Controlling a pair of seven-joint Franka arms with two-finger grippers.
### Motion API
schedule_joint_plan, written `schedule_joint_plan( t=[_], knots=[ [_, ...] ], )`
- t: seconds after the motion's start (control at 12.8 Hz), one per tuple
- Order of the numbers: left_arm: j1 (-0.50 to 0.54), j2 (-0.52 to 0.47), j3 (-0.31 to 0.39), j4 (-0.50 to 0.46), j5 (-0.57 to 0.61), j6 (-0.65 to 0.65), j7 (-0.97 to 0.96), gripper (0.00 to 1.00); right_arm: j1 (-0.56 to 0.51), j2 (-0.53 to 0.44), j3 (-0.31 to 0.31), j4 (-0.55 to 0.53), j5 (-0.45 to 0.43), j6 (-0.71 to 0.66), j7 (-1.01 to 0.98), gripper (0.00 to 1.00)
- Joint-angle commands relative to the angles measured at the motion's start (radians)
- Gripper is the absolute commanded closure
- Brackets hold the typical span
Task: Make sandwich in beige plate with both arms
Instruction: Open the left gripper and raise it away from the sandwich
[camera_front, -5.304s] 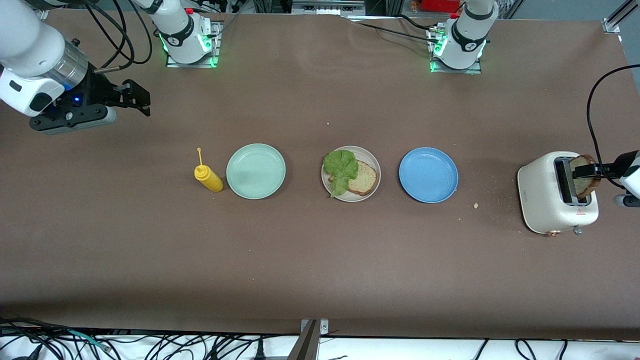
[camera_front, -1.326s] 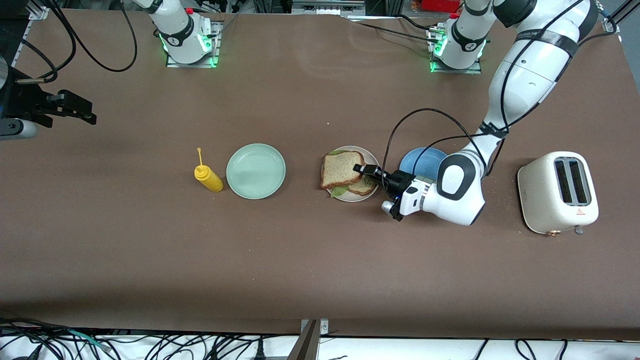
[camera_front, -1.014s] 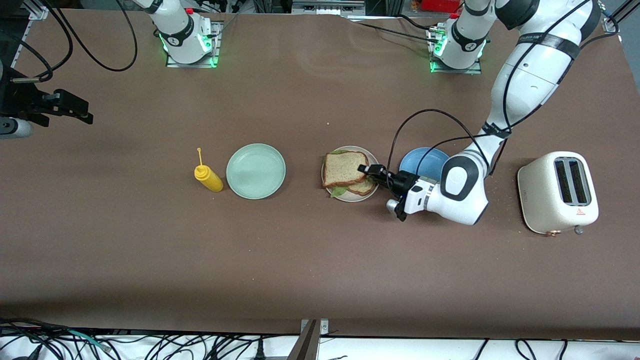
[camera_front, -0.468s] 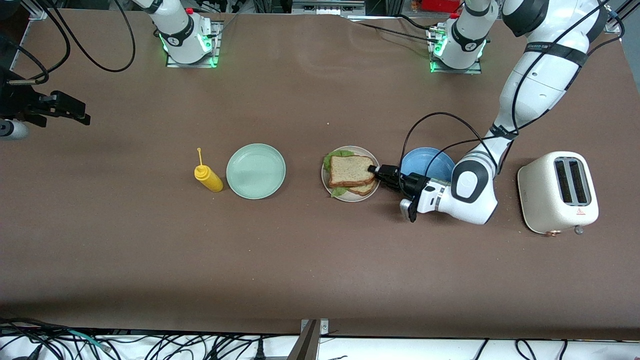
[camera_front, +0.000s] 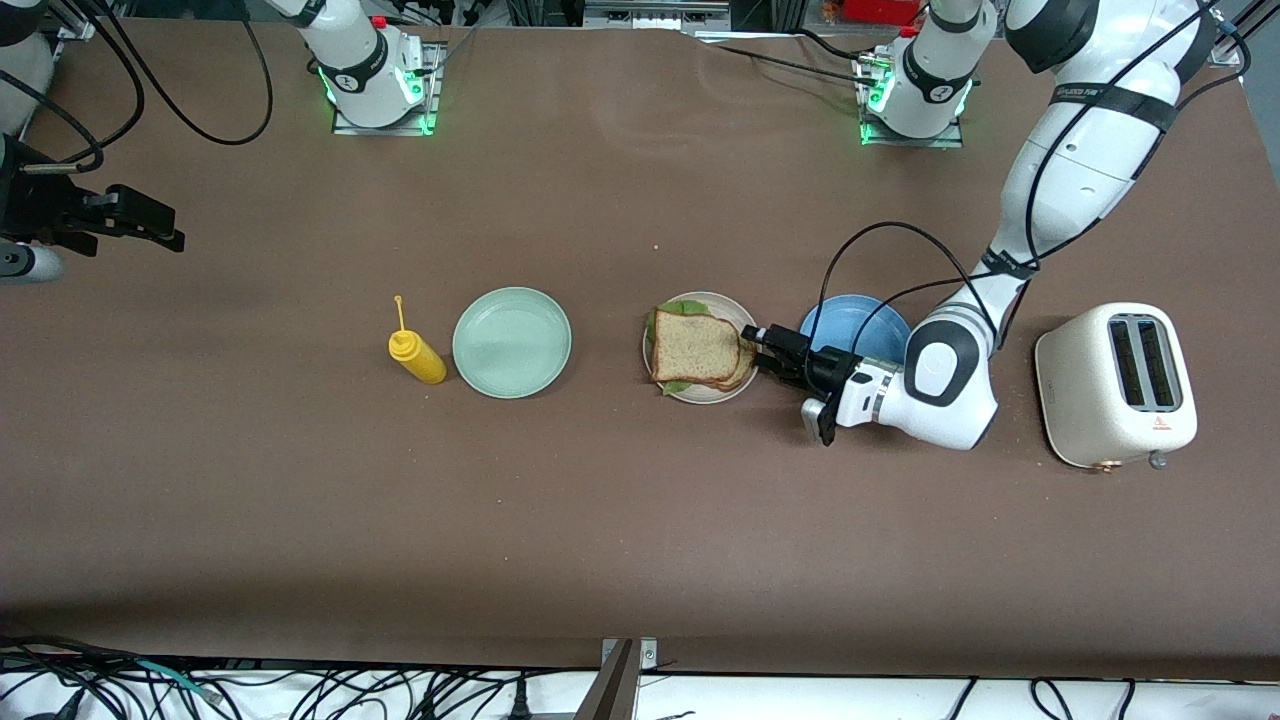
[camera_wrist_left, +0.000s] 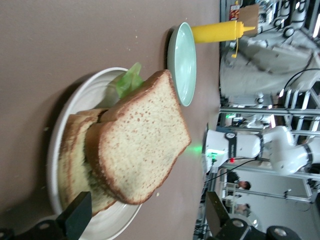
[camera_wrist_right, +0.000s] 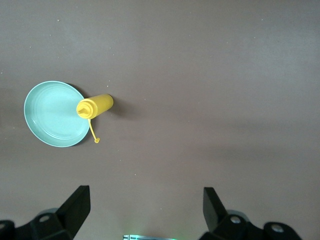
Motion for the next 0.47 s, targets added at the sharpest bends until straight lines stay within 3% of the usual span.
schedule_joint_plan(
  t=[0.0,0.39],
  knots=[
    [0.027,-0.090,0.004,-0.013,0.088,-0.007,-0.015,0.00,0.000,0.002,-0.003,0.017,0.009,-0.018,-0.013,0.00],
    [0.056,-0.266,0.004,0.003,0.348,-0.042,-0.219,0.00,0.003,0.002,0.000,0.017,0.000,-0.016,-0.012,0.00]
  ],
)
